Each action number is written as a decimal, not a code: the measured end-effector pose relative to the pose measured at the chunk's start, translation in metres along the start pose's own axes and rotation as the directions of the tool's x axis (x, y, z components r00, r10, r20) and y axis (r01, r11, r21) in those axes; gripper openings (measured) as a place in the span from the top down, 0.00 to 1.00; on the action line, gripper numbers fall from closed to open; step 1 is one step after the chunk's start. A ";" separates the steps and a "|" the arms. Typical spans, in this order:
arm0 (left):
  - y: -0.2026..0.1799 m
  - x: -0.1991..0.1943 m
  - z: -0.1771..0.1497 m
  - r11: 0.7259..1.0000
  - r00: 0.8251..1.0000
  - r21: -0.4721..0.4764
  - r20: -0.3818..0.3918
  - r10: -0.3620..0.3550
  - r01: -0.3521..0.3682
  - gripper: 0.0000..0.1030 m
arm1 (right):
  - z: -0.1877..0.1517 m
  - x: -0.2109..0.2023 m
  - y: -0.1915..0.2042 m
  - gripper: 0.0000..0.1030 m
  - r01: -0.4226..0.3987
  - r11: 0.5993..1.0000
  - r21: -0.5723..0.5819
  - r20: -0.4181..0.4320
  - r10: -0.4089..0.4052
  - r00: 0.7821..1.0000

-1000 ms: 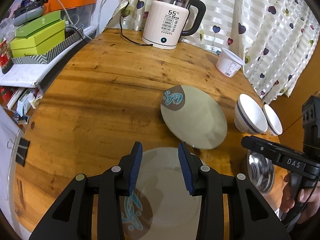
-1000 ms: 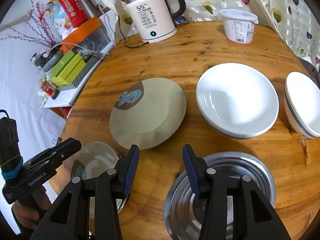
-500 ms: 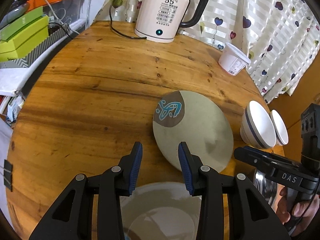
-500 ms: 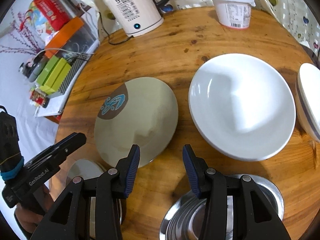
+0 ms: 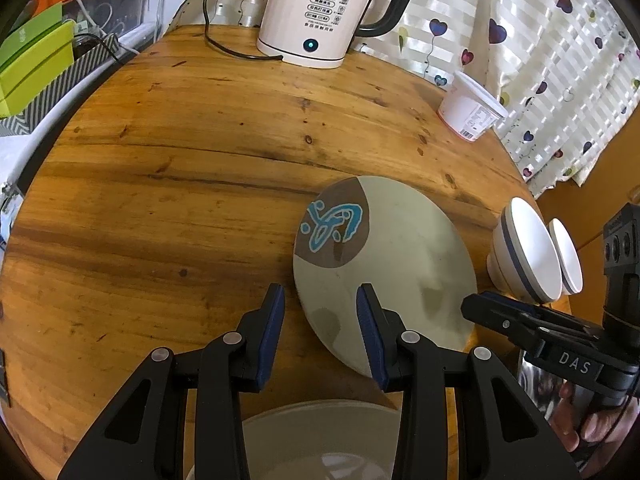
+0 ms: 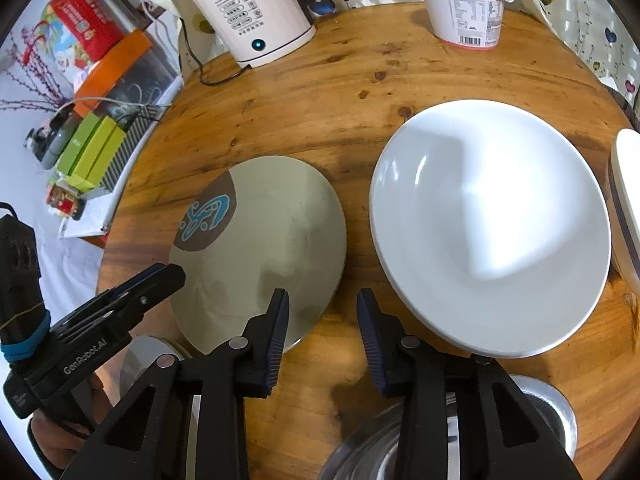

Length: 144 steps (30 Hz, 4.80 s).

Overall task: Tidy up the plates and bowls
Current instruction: 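Move the left gripper to the third beige plate and grasp its rim, then lift the third plate with the left gripper and carry it to the stack, then lower the held plate onto the plate stack with the left gripper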

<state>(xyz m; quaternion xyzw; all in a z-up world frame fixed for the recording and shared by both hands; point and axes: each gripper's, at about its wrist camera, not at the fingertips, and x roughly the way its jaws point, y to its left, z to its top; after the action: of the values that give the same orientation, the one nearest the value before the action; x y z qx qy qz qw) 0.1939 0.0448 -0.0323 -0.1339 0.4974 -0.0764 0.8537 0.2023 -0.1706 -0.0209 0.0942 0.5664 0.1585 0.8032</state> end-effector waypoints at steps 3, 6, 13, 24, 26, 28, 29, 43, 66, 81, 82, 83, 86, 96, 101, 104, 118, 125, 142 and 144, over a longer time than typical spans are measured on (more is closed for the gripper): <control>0.001 0.003 0.001 1.000 1.000 -0.003 -0.005 -0.004 0.004 0.63 | 0.003 0.003 0.001 0.68 0.001 1.000 -0.004 -0.006 -0.001 1.000; 0.001 0.004 0.002 1.000 1.000 0.001 -0.005 -0.008 0.008 0.63 | 0.005 0.007 0.002 0.68 0.005 1.000 -0.005 -0.012 -0.005 1.000; -0.001 0.007 0.003 1.000 1.000 0.020 0.000 -0.005 0.005 0.70 | 0.008 0.012 0.004 0.76 0.011 1.000 -0.014 -0.018 -0.011 1.000; -0.002 0.000 0.001 1.000 1.000 0.025 0.022 -0.007 0.006 0.73 | 0.010 0.008 0.006 0.77 0.025 0.999 -0.028 0.012 -0.025 1.000; -0.002 -0.004 0.001 1.000 1.000 0.023 0.029 -0.008 0.007 0.73 | 0.010 0.006 0.007 0.77 0.024 0.999 -0.032 0.017 -0.023 1.000; -0.003 -0.009 0.001 1.000 0.999 0.022 0.037 -0.009 0.008 0.73 | 0.010 0.001 0.008 0.77 0.022 0.999 -0.038 0.027 -0.021 0.999; -0.003 -0.011 0.002 1.000 0.999 0.021 0.041 -0.009 0.008 0.73 | 0.010 0.000 0.009 0.77 0.019 0.999 -0.039 0.031 -0.018 0.999; -0.003 -0.049 -0.015 1.000 0.995 0.011 0.100 0.013 -0.014 0.73 | -0.005 -0.026 0.029 0.77 -0.005 0.997 -0.077 0.067 0.010 0.998; 0.018 -0.099 -0.091 0.996 0.991 -0.060 0.117 0.071 -0.064 0.73 | -0.071 -0.036 0.065 0.77 -0.050 0.987 -0.153 0.012 0.052 0.999; 0.028 -0.107 -0.120 0.991 0.991 -0.101 0.100 0.093 -0.083 0.73 | -0.096 -0.030 0.075 0.77 -0.062 0.981 -0.185 -0.033 0.057 0.998; 0.028 -0.107 -0.122 0.991 0.991 -0.103 0.098 0.095 -0.085 0.73 | -0.096 -0.030 0.075 0.77 -0.062 0.980 -0.187 -0.035 0.057 0.998; 0.029 -0.107 -0.122 0.991 0.991 -0.106 0.097 0.096 -0.086 0.73 | -0.097 -0.029 0.076 0.77 -0.063 0.980 -0.188 -0.038 0.057 0.998; 0.031 -0.106 -0.125 0.989 0.991 -0.115 0.090 0.099 -0.089 0.73 | -0.099 -0.026 0.078 0.77 -0.066 0.979 -0.192 -0.046 0.058 0.997; 0.033 -0.103 -0.132 0.987 0.992 -0.126 0.070 0.107 -0.097 0.73 | -0.100 -0.022 0.081 0.77 -0.062 0.977 -0.203 -0.056 0.052 0.997; 0.033 -0.103 -0.135 0.987 0.992 -0.128 0.070 0.109 -0.099 0.73 | -0.103 -0.023 0.082 0.77 -0.054 0.976 -0.213 -0.053 0.044 0.998; 0.033 -0.104 -0.136 0.987 0.991 -0.127 0.071 0.112 -0.102 0.73 | -0.104 -0.023 0.083 0.76 -0.054 0.975 -0.217 -0.052 0.043 0.998; 0.035 -0.104 -0.140 0.985 0.992 -0.140 0.072 0.108 -0.097 0.73 | -0.107 -0.023 0.086 0.74 -0.045 0.969 -0.241 -0.046 0.035 0.998; 0.036 -0.106 -0.140 0.985 0.992 -0.147 0.080 0.100 -0.087 0.73 | -0.105 -0.027 0.084 0.74 -0.048 0.968 -0.247 -0.028 0.043 0.999; 0.035 -0.104 -0.140 0.985 0.991 -0.144 0.076 0.108 -0.096 0.73 | -0.108 -0.030 0.083 0.74 -0.080 0.962 -0.260 -0.022 0.076 0.997; 0.035 -0.104 -0.140 0.985 0.991 -0.146 0.076 0.106 -0.094 0.73 | -0.108 -0.030 0.083 0.74 -0.081 0.962 -0.262 -0.021 0.079 0.997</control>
<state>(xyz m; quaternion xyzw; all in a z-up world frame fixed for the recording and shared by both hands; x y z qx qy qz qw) 0.0204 0.0841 -0.0227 -0.1725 0.4715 0.0079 0.8648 0.0792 -0.1072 -0.0035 0.0091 0.5402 0.2648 0.7987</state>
